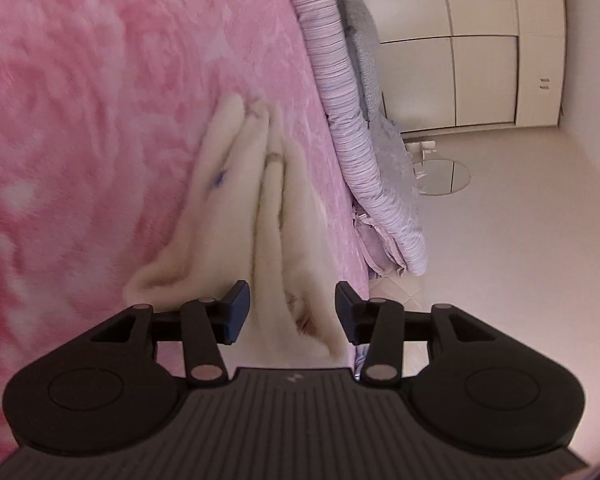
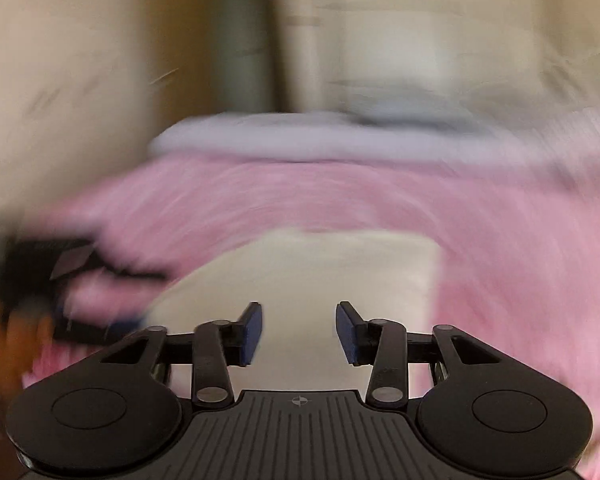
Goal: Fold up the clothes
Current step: 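Lift the held edge with both grippers and fold it over the sweater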
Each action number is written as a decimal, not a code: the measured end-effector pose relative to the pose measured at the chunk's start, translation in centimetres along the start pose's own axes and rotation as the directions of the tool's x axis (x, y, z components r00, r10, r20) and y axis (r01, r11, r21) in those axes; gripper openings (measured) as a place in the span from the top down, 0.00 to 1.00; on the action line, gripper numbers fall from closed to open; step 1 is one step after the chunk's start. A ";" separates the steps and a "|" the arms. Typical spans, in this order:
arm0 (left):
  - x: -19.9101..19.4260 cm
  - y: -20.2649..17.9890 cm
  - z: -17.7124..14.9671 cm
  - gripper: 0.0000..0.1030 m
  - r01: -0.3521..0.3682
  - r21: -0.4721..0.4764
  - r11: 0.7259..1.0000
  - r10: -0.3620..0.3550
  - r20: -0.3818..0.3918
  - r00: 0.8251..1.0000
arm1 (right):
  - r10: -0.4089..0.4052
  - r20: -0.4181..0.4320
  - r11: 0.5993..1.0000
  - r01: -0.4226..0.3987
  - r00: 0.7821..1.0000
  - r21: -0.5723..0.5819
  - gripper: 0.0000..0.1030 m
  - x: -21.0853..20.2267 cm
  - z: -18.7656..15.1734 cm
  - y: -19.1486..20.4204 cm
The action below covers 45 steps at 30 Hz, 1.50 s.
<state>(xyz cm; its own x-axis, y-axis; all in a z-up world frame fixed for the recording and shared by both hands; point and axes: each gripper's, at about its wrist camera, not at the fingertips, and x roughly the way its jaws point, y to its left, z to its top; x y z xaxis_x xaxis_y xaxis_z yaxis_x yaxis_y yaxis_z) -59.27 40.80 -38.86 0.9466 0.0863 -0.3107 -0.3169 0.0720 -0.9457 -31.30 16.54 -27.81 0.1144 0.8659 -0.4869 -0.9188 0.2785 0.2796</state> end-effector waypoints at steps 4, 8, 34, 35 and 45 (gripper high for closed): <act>1.4 -0.7 0.5 0.55 -0.032 0.029 0.999 0.032 0.002 0.999 | 0.006 -0.086 0.846 0.040 0.996 0.531 0.61 1.5 -0.5 -7.9; 3.1 -2.6 0.8 0.46 -0.091 0.107 0.990 0.094 -0.023 0.995 | 0.060 -0.078 0.734 0.009 0.995 0.679 0.61 3.2 -1.3 -10.2; 5.3 -6.7 0.3 0.72 -0.198 0.305 0.932 0.229 -0.070 0.971 | 0.042 -0.100 0.751 0.034 0.994 0.659 0.61 3.3 -1.9 -10.9; 5.3 -7.4 0.0 0.75 -0.198 0.355 0.914 0.230 -0.052 0.972 | 0.038 -0.105 0.763 0.039 0.994 0.645 0.62 3.3 -1.6 -10.7; 0.1 -8.8 -0.5 0.83 -0.213 0.575 0.790 0.175 0.121 0.977 | 0.107 -0.118 0.912 -0.051 0.987 0.407 0.85 4.4 0.3 -4.9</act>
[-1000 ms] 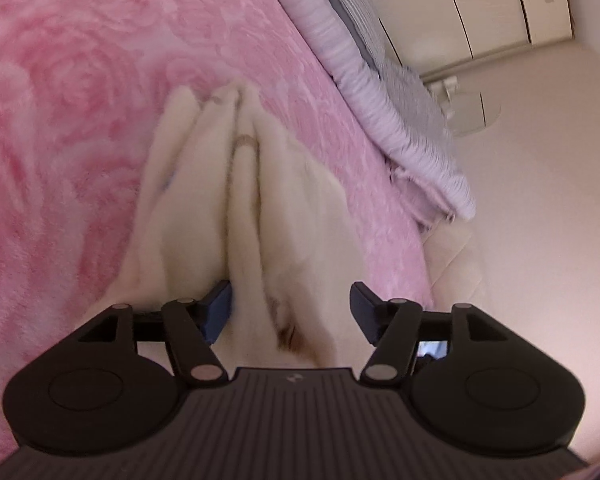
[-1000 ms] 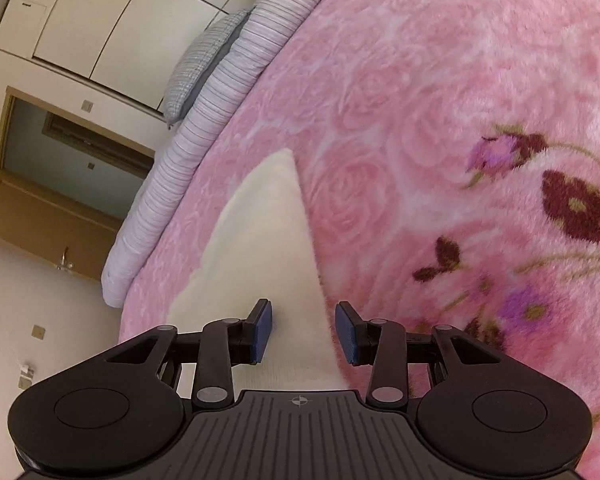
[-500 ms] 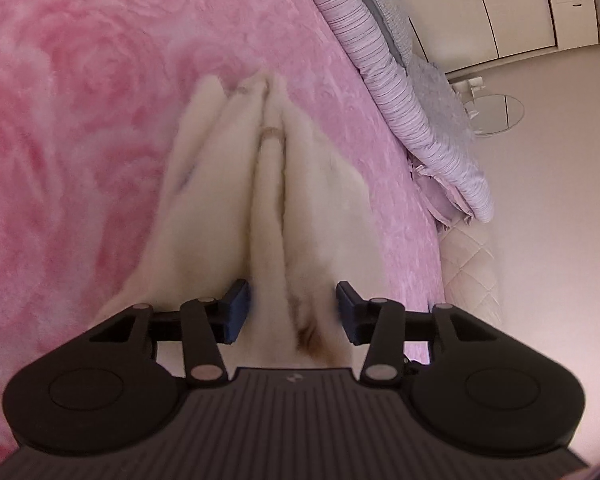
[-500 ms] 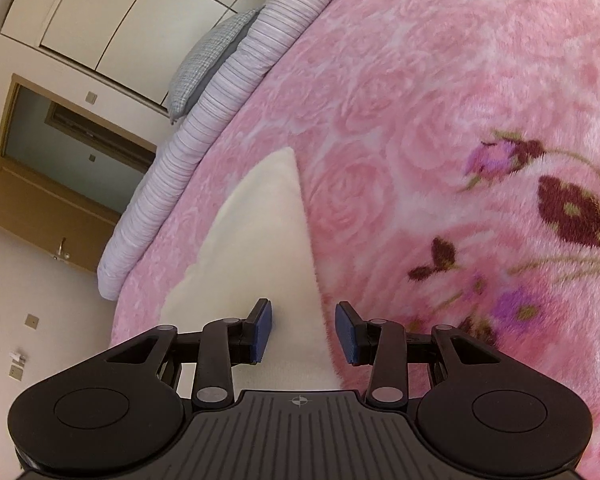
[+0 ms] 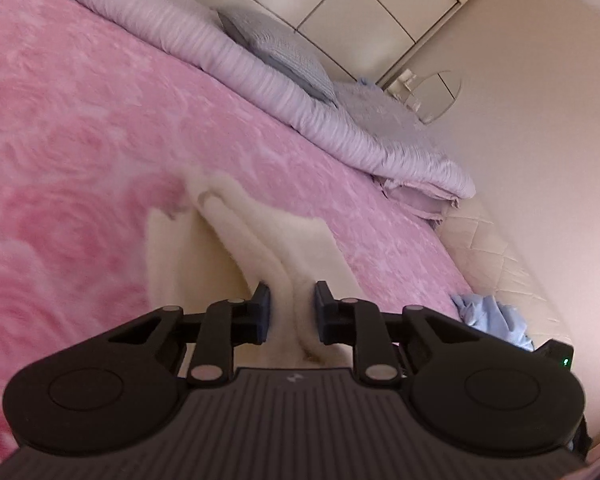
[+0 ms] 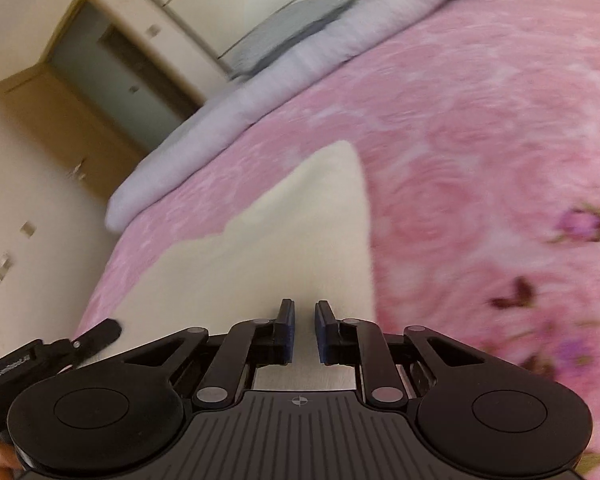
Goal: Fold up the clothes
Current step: 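Lift the held edge with both grippers and fold it over the sweater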
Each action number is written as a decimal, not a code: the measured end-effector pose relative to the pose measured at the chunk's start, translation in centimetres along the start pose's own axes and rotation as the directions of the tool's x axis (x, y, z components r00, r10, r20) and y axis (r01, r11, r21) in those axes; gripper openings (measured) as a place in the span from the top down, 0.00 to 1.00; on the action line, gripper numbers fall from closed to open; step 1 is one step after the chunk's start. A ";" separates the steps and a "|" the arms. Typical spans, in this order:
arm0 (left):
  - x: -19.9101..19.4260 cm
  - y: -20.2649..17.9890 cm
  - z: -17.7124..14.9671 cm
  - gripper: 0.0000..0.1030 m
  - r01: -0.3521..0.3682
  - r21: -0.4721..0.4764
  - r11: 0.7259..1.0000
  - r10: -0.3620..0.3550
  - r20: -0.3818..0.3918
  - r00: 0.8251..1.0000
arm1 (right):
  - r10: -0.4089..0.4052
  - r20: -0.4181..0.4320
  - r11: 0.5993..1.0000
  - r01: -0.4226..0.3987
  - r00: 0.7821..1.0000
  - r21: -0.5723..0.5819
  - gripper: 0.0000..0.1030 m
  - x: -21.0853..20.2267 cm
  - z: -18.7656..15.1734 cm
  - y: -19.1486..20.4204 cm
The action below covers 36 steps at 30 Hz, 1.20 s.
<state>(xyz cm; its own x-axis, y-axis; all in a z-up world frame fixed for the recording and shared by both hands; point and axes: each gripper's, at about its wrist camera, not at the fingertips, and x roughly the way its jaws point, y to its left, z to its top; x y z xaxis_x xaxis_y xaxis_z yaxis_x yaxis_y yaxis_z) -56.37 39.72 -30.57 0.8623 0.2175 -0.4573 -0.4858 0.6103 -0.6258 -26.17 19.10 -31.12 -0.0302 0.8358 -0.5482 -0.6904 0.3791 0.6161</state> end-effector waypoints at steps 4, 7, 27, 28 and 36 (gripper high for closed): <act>0.1 3.3 -1.1 0.83 -0.019 -0.061 0.998 0.018 -0.012 1.000 | 0.018 -0.024 0.998 -0.020 1.000 -0.062 0.85 1.2 -0.9 1.7; 0.6 5.0 -2.2 0.82 0.022 -0.129 0.991 -0.025 -0.025 0.999 | -0.016 -0.019 0.995 0.014 1.000 -0.103 0.85 1.5 -1.3 2.2; -1.5 6.2 -3.0 0.45 -0.004 -0.306 0.952 -0.026 -0.097 0.995 | 0.159 -0.052 0.924 -0.130 0.986 0.361 0.30 -1.9 -3.4 -6.4; -1.3 6.0 -3.0 0.45 -0.037 -0.277 0.960 0.007 -0.106 0.994 | 0.154 -0.060 0.925 -0.123 0.986 0.361 0.30 -1.5 -3.7 -6.3; 1.2 8.1 -4.1 0.50 0.021 -0.363 0.932 -0.069 -0.119 0.990 | 0.157 -0.088 0.944 -0.123 0.984 0.307 0.44 1.0 -3.4 -5.4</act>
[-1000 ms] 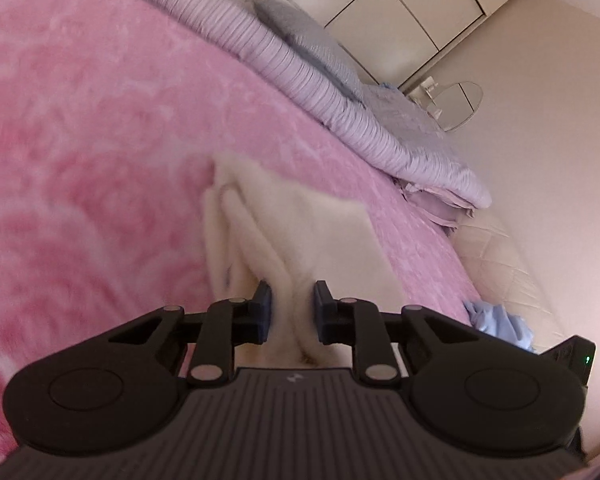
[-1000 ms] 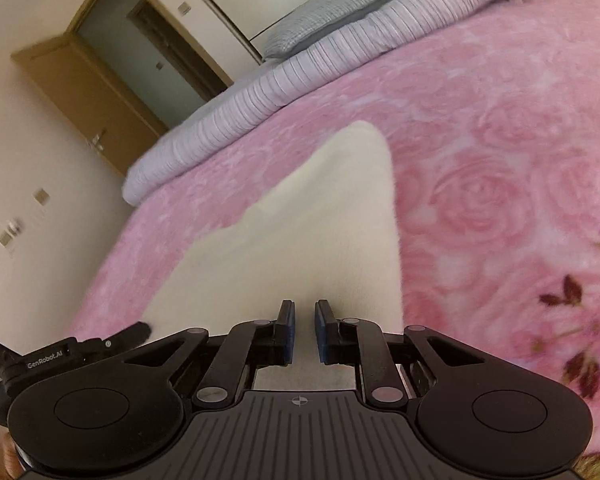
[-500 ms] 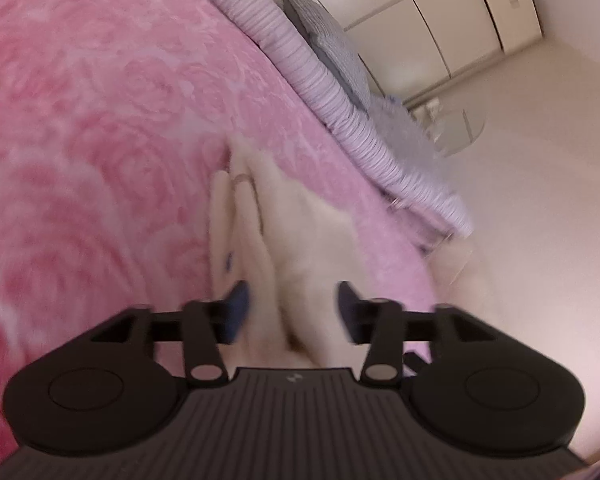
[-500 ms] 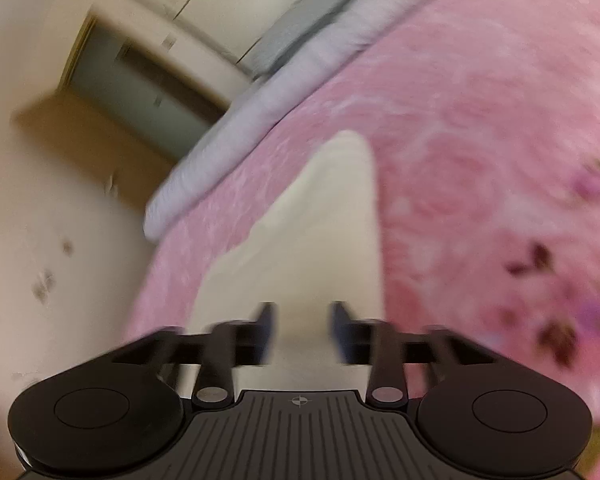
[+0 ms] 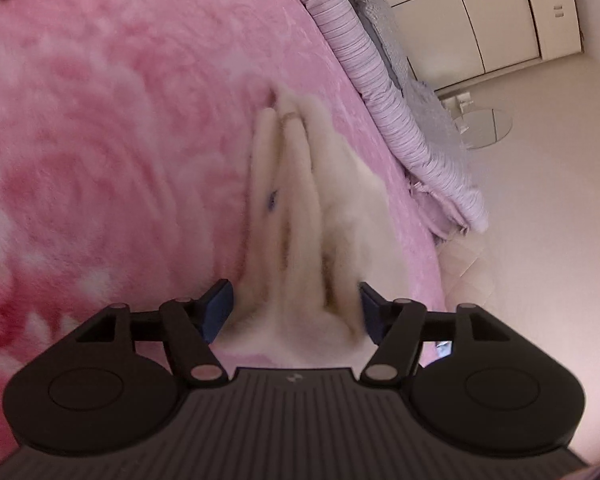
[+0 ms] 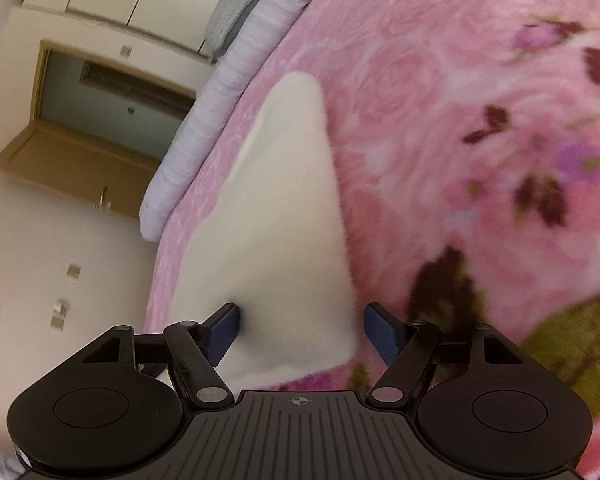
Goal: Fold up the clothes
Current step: 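Lift the held edge with both grippers and fold it over the sweater, then lower the fold onto the sweater and open both grippers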
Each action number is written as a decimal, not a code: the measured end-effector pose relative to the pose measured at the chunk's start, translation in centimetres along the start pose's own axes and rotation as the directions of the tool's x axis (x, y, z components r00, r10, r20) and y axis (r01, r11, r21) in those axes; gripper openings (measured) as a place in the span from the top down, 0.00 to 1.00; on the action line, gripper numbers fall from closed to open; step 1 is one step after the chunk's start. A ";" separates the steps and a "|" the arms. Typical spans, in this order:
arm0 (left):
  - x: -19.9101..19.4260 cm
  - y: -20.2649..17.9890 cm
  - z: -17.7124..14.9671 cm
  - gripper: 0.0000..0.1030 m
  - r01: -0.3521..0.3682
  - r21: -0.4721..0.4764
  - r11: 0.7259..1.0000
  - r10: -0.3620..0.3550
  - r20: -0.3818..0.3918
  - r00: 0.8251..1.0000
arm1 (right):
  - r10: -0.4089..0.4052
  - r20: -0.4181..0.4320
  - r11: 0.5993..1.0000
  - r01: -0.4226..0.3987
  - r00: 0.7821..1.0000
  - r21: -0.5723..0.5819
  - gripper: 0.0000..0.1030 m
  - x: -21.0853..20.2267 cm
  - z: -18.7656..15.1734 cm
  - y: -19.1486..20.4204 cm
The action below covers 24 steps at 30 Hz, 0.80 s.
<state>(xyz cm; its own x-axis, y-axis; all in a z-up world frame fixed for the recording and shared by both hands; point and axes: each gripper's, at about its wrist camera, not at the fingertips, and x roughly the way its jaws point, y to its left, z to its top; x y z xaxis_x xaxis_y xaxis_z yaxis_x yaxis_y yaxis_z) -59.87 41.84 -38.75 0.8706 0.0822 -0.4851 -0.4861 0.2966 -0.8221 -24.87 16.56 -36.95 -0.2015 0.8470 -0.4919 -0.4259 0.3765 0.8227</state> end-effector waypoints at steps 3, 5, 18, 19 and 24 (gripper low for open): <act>-0.3 -0.5 -0.4 0.63 0.007 0.032 0.999 -0.008 0.021 1.000 | -0.025 -0.015 0.999 0.024 1.000 -0.049 0.58 0.2 0.3 0.6; -0.8 -1.1 -0.9 0.68 0.009 0.064 0.998 -0.011 0.029 1.000 | -0.030 -0.018 0.995 0.029 0.999 -0.091 0.67 -0.3 0.2 1.1; -3.8 -2.1 -9.1 0.73 0.053 0.028 0.998 -0.052 -0.042 0.998 | -0.111 -0.063 0.979 0.098 0.992 -0.177 0.66 -8.7 -3.0 -0.9; -4.0 -2.3 -8.9 0.73 0.050 0.020 0.999 -0.049 -0.039 0.998 | -0.113 -0.058 0.978 0.101 0.992 -0.184 0.64 -8.7 -3.3 -0.9; -5.7 -4.5 -7.4 0.71 -0.028 0.056 0.998 0.027 0.013 1.000 | -0.209 0.012 0.908 0.198 0.978 -0.370 0.57 -10.1 -3.2 2.9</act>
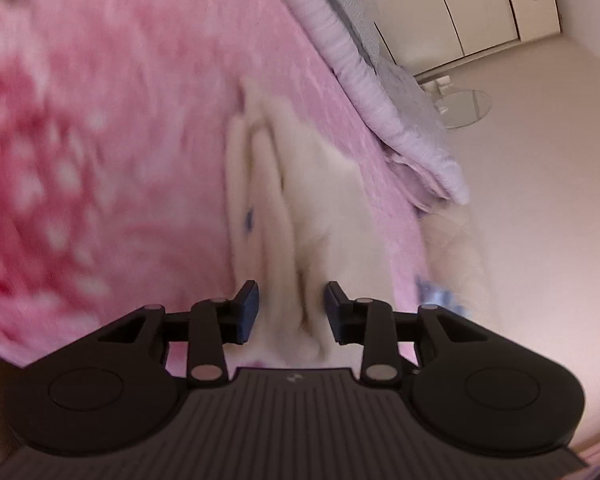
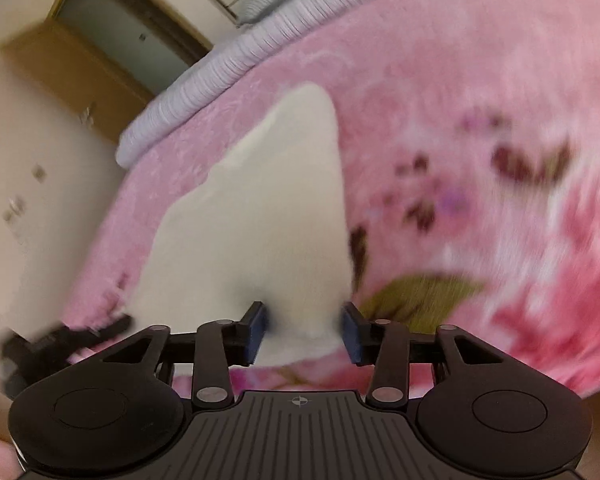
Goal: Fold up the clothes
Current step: 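Lower the fold onto the sweater and open both grippers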
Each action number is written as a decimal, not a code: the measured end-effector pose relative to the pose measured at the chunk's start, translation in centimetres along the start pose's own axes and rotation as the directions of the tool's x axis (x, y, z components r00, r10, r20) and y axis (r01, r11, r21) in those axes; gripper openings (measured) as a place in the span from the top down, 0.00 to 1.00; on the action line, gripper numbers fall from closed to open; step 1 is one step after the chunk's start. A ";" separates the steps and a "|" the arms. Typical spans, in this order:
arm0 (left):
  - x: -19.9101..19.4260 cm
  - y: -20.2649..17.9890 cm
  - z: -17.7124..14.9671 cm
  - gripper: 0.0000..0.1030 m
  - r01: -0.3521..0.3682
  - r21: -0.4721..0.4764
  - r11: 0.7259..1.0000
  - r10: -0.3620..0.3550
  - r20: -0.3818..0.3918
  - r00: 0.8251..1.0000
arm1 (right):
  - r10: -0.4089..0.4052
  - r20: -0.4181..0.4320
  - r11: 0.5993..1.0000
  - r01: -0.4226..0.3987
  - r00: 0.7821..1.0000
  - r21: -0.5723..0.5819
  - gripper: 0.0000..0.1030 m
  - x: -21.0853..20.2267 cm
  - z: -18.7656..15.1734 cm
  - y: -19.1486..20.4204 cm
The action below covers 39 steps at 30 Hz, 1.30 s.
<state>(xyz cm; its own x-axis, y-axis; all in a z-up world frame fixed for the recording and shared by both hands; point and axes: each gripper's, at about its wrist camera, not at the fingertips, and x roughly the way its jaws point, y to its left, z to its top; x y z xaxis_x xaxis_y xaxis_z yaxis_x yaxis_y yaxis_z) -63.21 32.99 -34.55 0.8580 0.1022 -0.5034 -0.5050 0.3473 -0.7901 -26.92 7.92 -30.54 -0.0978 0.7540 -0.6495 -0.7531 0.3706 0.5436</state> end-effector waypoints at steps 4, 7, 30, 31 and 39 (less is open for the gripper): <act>-2.0 -2.2 0.8 0.71 -0.065 0.047 0.997 0.062 0.070 0.996 | -0.040 0.119 0.994 0.051 0.992 -0.095 0.58 -1.8 1.4 2.0; -2.0 -4.5 -0.1 0.71 -0.052 0.132 0.990 0.046 0.054 0.997 | -0.028 0.104 0.989 0.042 0.994 -0.138 0.76 -1.1 1.7 3.4; 3.8 -8.0 0.9 0.92 -0.297 0.413 0.861 0.278 0.108 0.955 | -0.066 -0.052 0.877 0.033 0.996 -0.479 0.86 5.9 3.4 7.7; 4.0 -8.0 1.5 0.92 -0.294 0.409 0.864 0.272 0.111 0.956 | -0.065 -0.026 0.882 0.045 0.998 -0.470 0.86 5.7 4.1 7.4; 8.1 -7.0 4.7 0.93 -0.321 0.423 0.847 0.328 0.058 0.943 | -0.108 -0.016 0.897 0.091 0.994 -0.432 0.86 9.2 7.5 4.4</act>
<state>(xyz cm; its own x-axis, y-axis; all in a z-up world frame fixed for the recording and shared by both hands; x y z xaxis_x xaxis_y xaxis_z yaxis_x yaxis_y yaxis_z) -52.28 35.75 -31.47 0.6490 0.2647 -0.7132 -0.6633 0.6559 -0.3602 -26.24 20.52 -30.16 -0.0264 0.7005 -0.7132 -0.9656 0.1668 0.1995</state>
